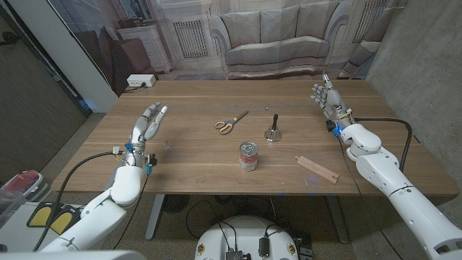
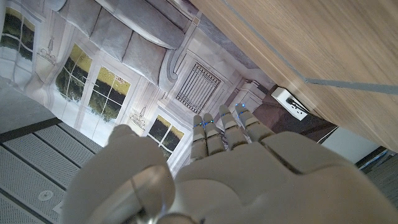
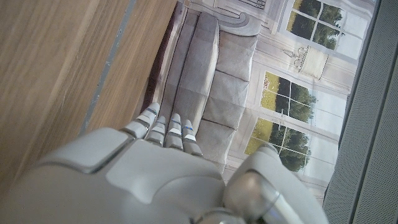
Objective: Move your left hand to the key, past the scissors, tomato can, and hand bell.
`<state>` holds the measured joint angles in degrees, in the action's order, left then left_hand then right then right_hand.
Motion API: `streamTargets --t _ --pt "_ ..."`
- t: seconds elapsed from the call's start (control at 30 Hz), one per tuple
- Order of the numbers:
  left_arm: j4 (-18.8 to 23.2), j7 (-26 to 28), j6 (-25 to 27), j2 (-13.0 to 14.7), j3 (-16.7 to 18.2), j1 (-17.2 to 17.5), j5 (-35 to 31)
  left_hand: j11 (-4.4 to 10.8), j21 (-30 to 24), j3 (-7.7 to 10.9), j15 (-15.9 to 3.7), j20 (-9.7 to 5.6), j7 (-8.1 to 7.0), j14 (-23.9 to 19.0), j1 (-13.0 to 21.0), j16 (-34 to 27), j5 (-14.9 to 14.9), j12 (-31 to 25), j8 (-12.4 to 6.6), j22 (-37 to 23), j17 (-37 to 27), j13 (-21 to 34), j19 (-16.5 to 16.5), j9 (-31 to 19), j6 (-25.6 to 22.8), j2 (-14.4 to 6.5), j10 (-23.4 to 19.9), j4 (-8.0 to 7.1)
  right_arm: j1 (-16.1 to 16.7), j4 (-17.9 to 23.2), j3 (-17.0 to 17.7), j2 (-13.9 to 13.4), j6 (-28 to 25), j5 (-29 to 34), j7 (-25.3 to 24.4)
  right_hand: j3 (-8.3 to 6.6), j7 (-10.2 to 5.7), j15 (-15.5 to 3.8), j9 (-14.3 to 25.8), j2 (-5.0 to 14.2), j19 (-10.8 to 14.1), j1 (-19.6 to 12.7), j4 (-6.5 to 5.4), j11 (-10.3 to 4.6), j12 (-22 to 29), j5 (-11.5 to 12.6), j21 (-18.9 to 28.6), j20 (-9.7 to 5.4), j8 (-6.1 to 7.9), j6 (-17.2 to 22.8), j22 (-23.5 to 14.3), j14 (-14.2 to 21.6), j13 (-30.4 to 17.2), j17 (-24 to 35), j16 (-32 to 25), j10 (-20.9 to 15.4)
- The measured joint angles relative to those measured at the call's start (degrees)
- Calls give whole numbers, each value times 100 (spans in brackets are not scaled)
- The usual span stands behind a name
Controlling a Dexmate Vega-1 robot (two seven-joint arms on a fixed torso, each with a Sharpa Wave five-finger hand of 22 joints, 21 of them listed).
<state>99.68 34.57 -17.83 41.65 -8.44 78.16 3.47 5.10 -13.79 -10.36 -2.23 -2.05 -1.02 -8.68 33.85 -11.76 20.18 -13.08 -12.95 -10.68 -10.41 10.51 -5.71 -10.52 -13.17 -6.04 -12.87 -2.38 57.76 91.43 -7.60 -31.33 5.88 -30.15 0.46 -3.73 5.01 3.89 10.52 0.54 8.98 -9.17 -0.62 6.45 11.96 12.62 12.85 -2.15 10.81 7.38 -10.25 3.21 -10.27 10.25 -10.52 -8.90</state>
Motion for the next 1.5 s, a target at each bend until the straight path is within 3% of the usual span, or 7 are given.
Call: streamTargets --t 0.43,0.73,1.3,1.47,1.5 --pt "226 457 371 80 93 178 -502 30 0 -24 -1 0 -50 -60 27 0 44 0 0 0 0 0 -40 0 -90 17 -110 24 0 30 -9 5 -3 28 -41 0 -2 0 0 0 -2 0 0 0 0 0 0 1 0 2 0 0 0 0 0 0" --pt "396 900 912 165 93 236 -1066 93 0 -24 5 0 -62 -170 82 0 90 0 0 0 0 0 -81 0 -142 24 -173 24 8 56 -9 4 -20 33 -74 16 -23 0 0 23 -2 -23 16 0 0 0 0 1 0 24 0 0 0 0 0 1" --pt "943 1364 2472 519 -105 319 -2047 146 0 -39 17 -31 -103 -222 179 0 166 0 0 0 -1 0 -112 0 -245 17 -226 72 129 126 28 -16 -64 13 -107 16 -31 0 0 23 18 -23 16 0 0 0 -38 -19 0 31 0 0 1 0 0 1" --pt "1110 1366 2665 618 -187 322 -2134 146 0 -39 17 -31 -103 -222 179 0 165 0 0 0 -1 0 -112 0 -245 17 -225 72 148 138 38 -25 -74 9 -119 16 -31 0 0 23 18 -23 16 0 0 0 -38 -19 0 31 0 0 1 0 0 1" --pt "1152 1367 2996 646 -214 322 -2284 146 0 -39 17 -31 -103 -222 179 0 165 0 0 0 -1 0 -112 0 -245 17 -225 72 185 170 57 -40 -79 7 -122 16 -31 0 0 23 18 -23 16 0 0 0 -38 -19 0 31 0 0 1 0 0 1"
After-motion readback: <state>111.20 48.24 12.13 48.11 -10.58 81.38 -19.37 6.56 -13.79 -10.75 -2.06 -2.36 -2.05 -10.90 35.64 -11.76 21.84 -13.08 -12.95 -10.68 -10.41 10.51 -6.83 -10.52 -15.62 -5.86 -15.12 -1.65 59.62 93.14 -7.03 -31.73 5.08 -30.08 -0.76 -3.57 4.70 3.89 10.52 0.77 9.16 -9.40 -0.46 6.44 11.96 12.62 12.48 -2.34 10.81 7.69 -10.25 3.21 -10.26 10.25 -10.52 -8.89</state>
